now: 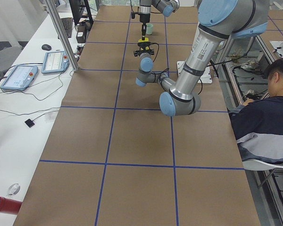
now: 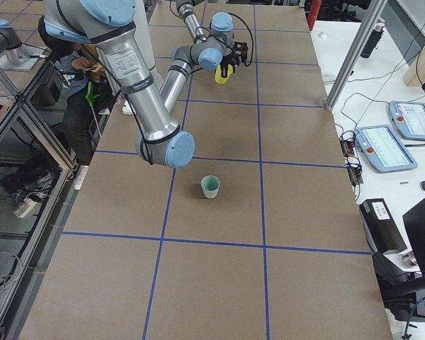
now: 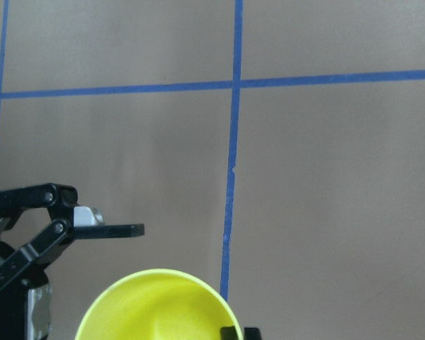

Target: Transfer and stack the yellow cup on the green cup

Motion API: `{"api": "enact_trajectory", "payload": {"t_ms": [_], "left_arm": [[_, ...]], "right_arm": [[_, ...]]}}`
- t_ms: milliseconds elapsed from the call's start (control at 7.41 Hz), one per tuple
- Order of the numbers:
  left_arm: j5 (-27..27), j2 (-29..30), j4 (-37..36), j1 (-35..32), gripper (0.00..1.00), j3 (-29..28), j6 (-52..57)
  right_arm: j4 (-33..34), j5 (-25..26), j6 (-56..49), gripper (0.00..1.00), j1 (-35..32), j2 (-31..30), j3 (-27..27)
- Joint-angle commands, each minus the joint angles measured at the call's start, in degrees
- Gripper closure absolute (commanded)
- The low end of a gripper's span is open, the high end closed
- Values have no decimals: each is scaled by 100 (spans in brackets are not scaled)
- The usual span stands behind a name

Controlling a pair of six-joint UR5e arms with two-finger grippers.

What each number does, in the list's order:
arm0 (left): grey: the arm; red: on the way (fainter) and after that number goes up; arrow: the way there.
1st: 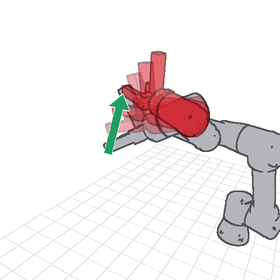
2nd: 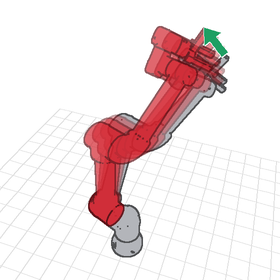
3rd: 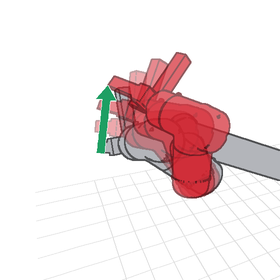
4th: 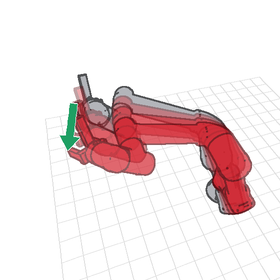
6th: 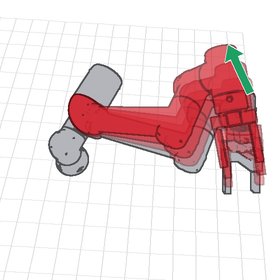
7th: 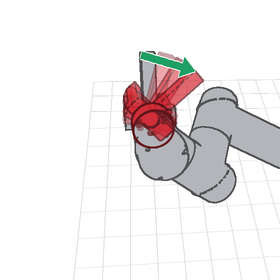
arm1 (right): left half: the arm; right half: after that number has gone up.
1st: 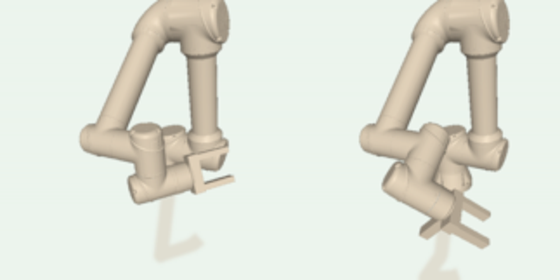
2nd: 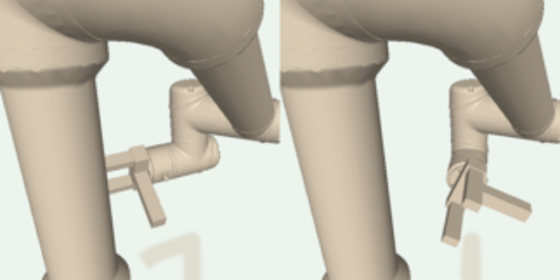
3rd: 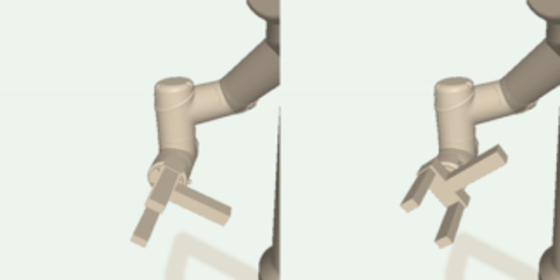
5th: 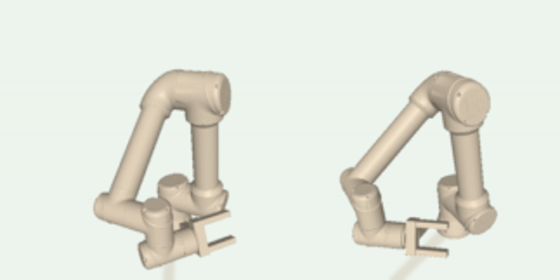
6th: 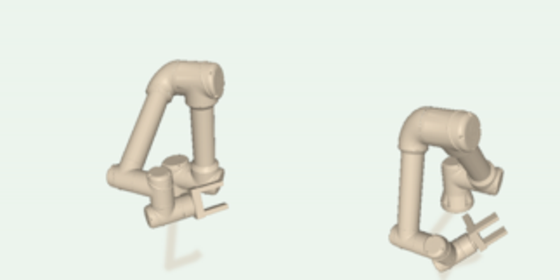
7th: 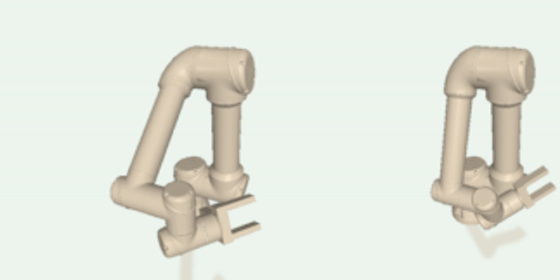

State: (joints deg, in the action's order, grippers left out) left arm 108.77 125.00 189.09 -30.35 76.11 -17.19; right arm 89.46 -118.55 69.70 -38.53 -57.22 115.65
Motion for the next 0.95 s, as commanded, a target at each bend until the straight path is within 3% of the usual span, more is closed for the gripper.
{"api": "enact_trajectory", "payload": {"t_ms": [0,540,810], "left_arm": [[-14,-2,-22,-24,0,0,-13],[-574,-19,-363,-58,1,9,-373],[-699,-63,-1291,-478,1,26,-382]], "right_arm": [[1,-1,0,100,-372,-52,-34],[18,-1,-673,100,-1435,-429,-288],[281,-53,-1508,100,-1884,-614,-324]]}}
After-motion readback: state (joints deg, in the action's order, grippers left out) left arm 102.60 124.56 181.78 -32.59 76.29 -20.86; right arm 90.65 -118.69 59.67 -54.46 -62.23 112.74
